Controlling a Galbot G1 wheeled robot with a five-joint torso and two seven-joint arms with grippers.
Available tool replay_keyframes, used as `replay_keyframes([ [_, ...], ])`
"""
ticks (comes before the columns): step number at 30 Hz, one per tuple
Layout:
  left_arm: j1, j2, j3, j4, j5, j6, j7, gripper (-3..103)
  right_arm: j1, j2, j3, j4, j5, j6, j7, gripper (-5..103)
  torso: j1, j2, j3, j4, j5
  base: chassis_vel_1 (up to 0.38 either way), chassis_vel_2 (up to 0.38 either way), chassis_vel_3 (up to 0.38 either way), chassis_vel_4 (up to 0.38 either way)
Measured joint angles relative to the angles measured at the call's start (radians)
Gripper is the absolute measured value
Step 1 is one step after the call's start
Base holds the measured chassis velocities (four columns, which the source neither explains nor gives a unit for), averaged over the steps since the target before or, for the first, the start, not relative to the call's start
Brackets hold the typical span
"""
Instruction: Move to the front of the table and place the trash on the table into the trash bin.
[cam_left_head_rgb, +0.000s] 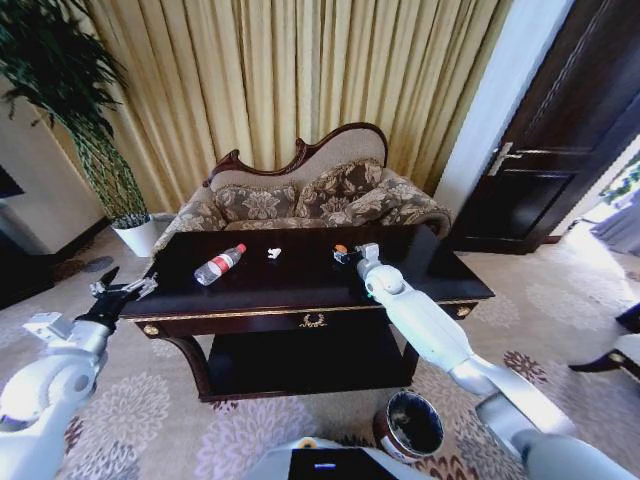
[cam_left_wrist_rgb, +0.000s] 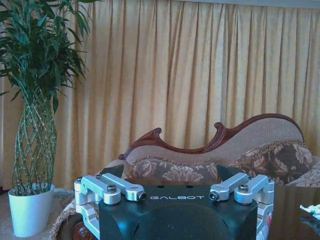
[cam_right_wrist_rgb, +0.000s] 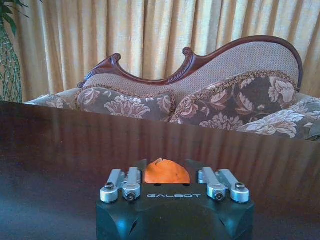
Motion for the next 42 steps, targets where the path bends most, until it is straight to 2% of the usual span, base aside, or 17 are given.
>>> replay_keyframes([
  [1, -0.002, 0.001, 0.000, 0.000, -0.002, 0.000, -0.002, 100, 0.000, 0.000, -0.001, 0.003, 0.003, -0.002, 0.001, 41, 0.000, 0.000, 0.000, 0.0000, 0.0000, 0.000, 0.000, 0.000, 0.000],
  [2, -0.002, 0.001, 0.000, 0.000, -0.002, 0.000, -0.002, 100, 0.000, 0.000, -0.001, 0.003, 0.003, -0.002, 0.001, 41, 0.000, 0.000, 0.000, 0.0000, 0.0000, 0.000, 0.000, 0.000, 0.000],
  [4, -0.002, 0.001, -0.002, 0.000, -0.003, 0.001, -0.003, 100, 0.000, 0.000, -0.005, 0.007, 0.004, -0.003, 0.003, 30, 0.000, 0.000, 0.000, 0.0001, 0.0000, 0.000, 0.000, 0.000, 0.000],
  [5, -0.002, 0.001, -0.002, 0.000, -0.003, 0.001, -0.003, 100, 0.000, 0.000, -0.005, 0.007, 0.004, -0.003, 0.003, 30, 0.000, 0.000, 0.000, 0.0001, 0.0000, 0.000, 0.000, 0.000, 0.000],
  [9, -0.005, 0.001, -0.005, 0.003, -0.004, 0.001, -0.003, 100, -0.003, 0.001, -0.011, 0.017, 0.006, -0.007, 0.007, 9, 0.000, 0.000, 0.000, 0.0000, 0.0000, 0.000, 0.000, 0.000, 0.000],
  [10, -0.005, 0.001, -0.005, 0.003, -0.004, 0.001, -0.003, 100, -0.003, 0.001, -0.011, 0.017, 0.006, -0.007, 0.007, 9, 0.000, 0.000, 0.000, 0.0000, 0.0000, 0.000, 0.000, 0.000, 0.000],
  [11, -0.006, 0.000, -0.005, 0.005, -0.005, 0.000, -0.003, 100, -0.005, 0.001, -0.011, 0.021, 0.009, -0.011, 0.013, 4, 0.000, 0.000, 0.000, 0.0001, 0.0000, 0.000, 0.000, 0.000, 0.000],
  [19, -0.013, 0.000, 0.001, 0.009, -0.005, -0.001, -0.003, 100, -0.014, 0.003, 0.009, 0.054, 0.006, 0.003, 0.051, 2, 0.000, 0.000, 0.000, 0.0001, 0.0000, 0.000, 0.000, 0.000, 0.000],
  [23, -0.018, 0.000, 0.002, 0.017, -0.005, -0.003, -0.001, 100, -0.038, -0.004, 0.064, 0.133, 0.000, 0.032, 0.130, 2, 0.000, 0.000, 0.000, 0.0004, -0.0001, 0.000, 0.000, 0.000, 0.000],
  [24, -0.018, 0.000, 0.002, 0.017, -0.005, -0.003, -0.001, 100, -0.038, -0.004, 0.064, 0.133, 0.000, 0.032, 0.130, 2, 0.000, 0.000, 0.000, 0.0004, -0.0001, 0.000, 0.000, 0.000, 0.000],
  [28, -0.026, 0.001, 0.005, 0.025, -0.006, -0.004, 0.000, 100, -0.110, -0.031, 0.162, 0.226, -0.047, 0.073, 0.190, 2, 0.000, 0.000, 0.000, -0.0001, 0.0001, 0.000, 0.000, 0.000, 0.000],
  [38, -0.041, 0.015, 0.019, 0.032, -0.034, -0.001, 0.000, 100, -0.373, -0.140, 0.353, 0.423, -0.064, 0.025, 0.186, 2, 0.000, 0.000, 0.000, -0.0003, 0.0001, 0.000, 0.000, 0.000, 0.000],
  [42, -0.043, 0.013, 0.023, 0.031, -0.034, -0.001, 0.001, 100, -0.438, -0.157, 0.407, 0.465, -0.068, 0.018, 0.189, 2, 0.000, 0.000, 0.000, 0.0000, 0.0003, 0.000, 0.000, 0.000, 0.000],
])
